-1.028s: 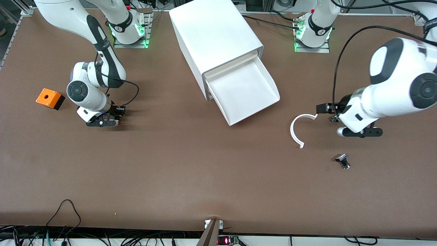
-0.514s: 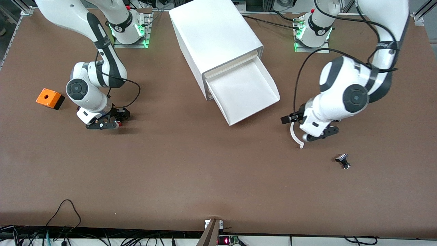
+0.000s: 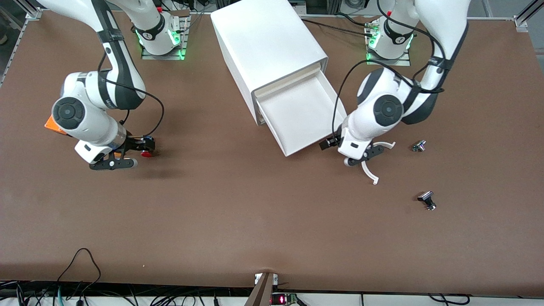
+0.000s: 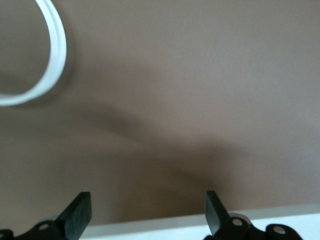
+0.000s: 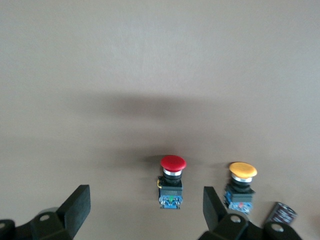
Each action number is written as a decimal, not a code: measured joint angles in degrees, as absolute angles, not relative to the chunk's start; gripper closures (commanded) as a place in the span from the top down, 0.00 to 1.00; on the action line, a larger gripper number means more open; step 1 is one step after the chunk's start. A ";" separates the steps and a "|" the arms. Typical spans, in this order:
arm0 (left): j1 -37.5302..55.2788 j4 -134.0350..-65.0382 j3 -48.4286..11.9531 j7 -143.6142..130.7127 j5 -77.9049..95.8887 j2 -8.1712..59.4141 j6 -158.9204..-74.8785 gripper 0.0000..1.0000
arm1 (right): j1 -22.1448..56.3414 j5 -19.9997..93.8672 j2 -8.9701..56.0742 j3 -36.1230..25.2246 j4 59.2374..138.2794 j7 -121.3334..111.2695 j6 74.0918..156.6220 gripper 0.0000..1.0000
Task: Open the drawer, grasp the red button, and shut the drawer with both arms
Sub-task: 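Push the drawer closed with the left gripper while the right gripper withdraws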
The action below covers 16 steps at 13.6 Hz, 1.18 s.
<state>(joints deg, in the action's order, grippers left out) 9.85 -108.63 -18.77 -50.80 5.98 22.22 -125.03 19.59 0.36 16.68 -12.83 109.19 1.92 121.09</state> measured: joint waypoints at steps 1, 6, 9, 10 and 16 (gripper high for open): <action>10.72 -109.02 -18.77 -52.03 5.98 22.23 -125.40 1.00 | 19.51 0.36 16.70 -12.84 106.17 1.92 118.11 1.00; 11.61 -110.20 -19.98 -52.82 6.07 22.19 -125.43 1.00 | 19.19 0.48 16.64 -12.99 92.11 1.92 106.35 1.00; 11.91 -112.73 -22.31 -53.36 9.72 21.61 -125.29 1.00 | 16.98 1.07 16.59 -11.93 85.89 1.92 101.78 1.00; 12.04 -113.70 -23.06 -53.47 10.35 21.22 -125.30 1.00 | 14.01 1.07 16.60 -9.53 84.62 1.88 101.12 1.00; 12.26 -116.32 -27.49 -53.79 16.36 19.74 -124.14 1.00 | 6.92 1.07 14.59 -4.62 81.16 1.58 96.10 1.00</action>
